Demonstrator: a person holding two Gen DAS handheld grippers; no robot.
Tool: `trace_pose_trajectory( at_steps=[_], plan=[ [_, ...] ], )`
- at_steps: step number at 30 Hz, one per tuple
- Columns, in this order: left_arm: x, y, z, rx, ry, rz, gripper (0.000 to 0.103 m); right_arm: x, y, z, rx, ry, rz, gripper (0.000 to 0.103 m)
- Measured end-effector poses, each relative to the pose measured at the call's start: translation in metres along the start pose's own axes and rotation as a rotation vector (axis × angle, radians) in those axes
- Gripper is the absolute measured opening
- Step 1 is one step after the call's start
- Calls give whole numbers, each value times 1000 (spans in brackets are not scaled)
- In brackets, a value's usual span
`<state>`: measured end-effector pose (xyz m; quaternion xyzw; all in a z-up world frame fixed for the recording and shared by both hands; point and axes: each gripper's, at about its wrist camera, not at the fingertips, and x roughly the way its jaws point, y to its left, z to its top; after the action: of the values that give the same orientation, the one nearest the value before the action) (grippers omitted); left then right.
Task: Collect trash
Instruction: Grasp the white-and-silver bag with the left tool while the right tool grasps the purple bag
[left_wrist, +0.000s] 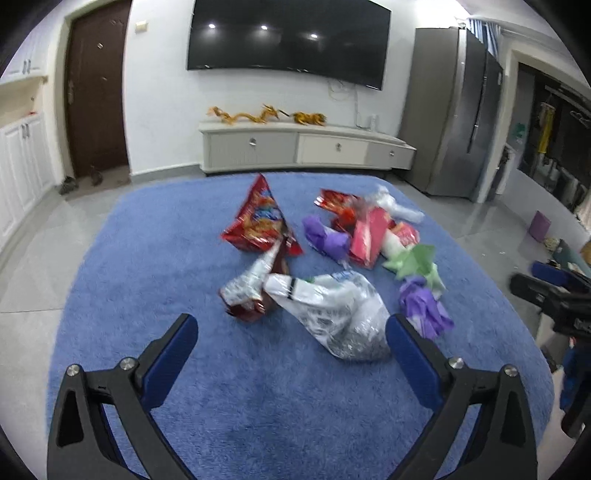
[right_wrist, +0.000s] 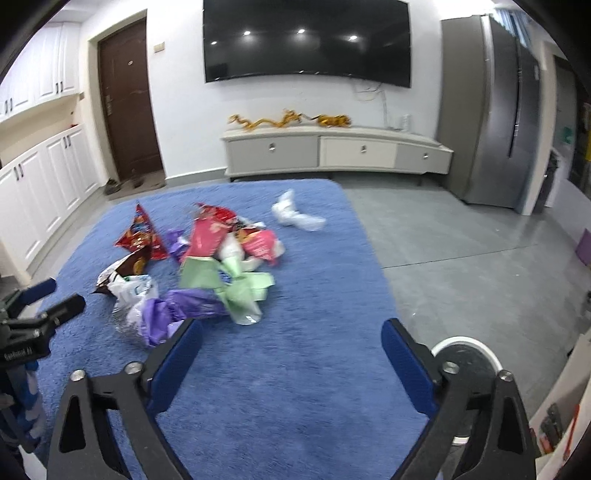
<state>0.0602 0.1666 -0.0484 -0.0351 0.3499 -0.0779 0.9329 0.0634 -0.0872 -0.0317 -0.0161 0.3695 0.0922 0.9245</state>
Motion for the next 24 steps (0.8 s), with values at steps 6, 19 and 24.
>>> trace_pose_trajectory(
  at_steps=[6,19,24],
  plan=[
    [18,-9,1,-11,35,-94,92,17,11,3,-2,31,140,80],
    [37,10,-5,-90,112,-88,81,63,40,-7,36,168,457,60],
    [38,7,-5,-109,126,-93,82,66,31,-11,67,187,524,35]
  ],
)
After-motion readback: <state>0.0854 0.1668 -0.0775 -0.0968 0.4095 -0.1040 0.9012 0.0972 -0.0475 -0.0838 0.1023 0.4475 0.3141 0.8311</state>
